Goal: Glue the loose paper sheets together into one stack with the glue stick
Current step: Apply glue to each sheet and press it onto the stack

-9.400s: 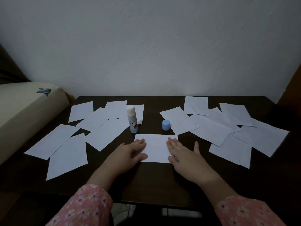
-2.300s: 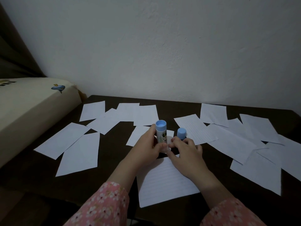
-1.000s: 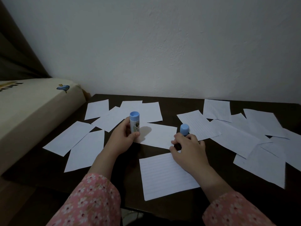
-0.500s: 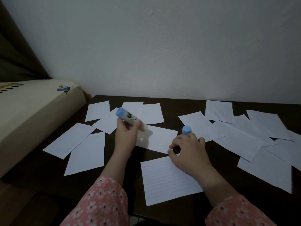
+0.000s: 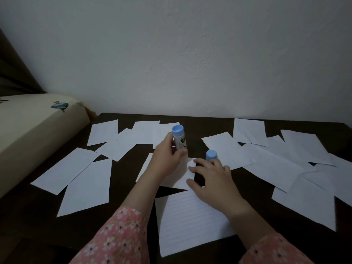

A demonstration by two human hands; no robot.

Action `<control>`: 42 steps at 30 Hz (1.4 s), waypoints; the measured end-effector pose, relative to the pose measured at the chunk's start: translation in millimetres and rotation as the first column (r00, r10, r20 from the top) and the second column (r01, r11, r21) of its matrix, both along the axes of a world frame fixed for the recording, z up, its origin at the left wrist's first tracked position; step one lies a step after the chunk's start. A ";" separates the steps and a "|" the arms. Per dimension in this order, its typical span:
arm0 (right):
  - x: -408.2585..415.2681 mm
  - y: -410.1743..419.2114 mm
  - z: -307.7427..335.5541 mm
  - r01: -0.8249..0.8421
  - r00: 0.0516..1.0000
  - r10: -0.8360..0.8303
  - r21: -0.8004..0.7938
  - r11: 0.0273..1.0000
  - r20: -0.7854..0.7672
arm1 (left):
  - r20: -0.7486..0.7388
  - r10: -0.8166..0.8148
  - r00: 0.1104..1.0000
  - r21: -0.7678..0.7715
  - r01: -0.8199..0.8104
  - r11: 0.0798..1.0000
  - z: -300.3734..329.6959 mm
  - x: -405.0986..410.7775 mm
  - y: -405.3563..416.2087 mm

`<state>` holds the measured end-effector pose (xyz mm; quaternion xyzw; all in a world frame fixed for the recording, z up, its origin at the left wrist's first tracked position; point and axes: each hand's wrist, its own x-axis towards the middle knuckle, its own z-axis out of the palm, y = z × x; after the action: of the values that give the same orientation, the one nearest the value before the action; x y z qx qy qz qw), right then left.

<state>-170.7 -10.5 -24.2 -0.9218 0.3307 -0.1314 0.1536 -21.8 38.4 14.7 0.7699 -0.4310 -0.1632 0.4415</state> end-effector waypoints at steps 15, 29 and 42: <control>2.4 0.8 1.4 0.028 0.999 -0.028 0.004 1.000 0.026 | 0.031 -0.057 0.998 0.024 0.057 0.998 -4.0 -10.9 -10.8; 6.7 5.2 3.6 -0.017 1.000 0.017 -0.026 1.000 0.025 | 0.028 -0.115 0.993 0.007 0.115 0.993 -3.2 5.6 6.8; 10.8 7.1 5.5 0.004 1.000 -0.005 -0.033 0.999 -0.020 | 0.054 -0.080 0.995 0.089 0.074 0.993 4.4 14.8 15.6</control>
<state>-159.9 -3.3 -18.7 -0.9247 0.3321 -0.1280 0.1348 -7.0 54.0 19.0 0.7756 -0.4655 -0.1763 0.3882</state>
